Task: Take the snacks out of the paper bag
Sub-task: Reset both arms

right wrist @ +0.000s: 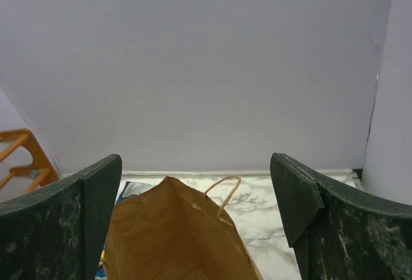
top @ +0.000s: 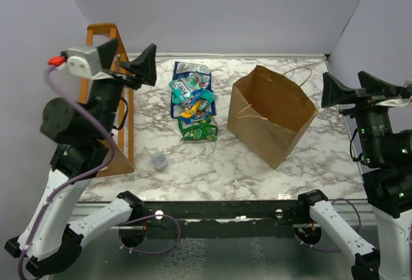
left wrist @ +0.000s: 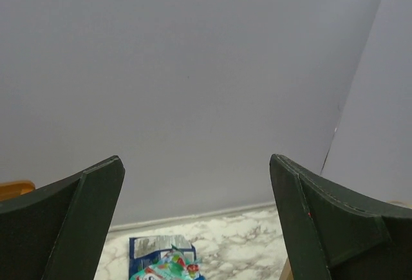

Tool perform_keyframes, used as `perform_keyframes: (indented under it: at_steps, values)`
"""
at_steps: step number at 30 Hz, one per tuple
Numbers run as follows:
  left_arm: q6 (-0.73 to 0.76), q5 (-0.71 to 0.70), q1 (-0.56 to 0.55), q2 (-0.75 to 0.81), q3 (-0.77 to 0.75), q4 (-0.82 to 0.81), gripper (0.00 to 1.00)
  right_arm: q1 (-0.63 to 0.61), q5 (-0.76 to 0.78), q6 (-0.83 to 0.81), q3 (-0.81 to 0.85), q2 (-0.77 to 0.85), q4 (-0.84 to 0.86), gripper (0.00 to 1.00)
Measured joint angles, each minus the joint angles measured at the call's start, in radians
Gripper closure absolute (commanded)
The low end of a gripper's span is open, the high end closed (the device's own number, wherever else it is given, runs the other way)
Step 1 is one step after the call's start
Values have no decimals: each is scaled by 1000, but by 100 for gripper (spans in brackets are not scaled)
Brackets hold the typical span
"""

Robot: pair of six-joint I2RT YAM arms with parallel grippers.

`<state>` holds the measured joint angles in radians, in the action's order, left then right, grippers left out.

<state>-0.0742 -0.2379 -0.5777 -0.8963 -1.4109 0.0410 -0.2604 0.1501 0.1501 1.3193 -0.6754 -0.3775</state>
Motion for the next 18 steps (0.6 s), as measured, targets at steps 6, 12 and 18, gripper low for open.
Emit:
perform_keyframes:
  at_steps: [6, 12, 18]
  values:
    - [0, -15, 0, 90, -65, 17, 1, -23, -18, -31, 6, 44, 18, 1]
    - [0, -45, 0, 133, -68, 37, 1, -34, -19, -43, 6, 39, 12, 1]
    - [-3, -60, 0, 128, -53, 69, 1, -34, -15, -43, 14, 40, 10, 1]
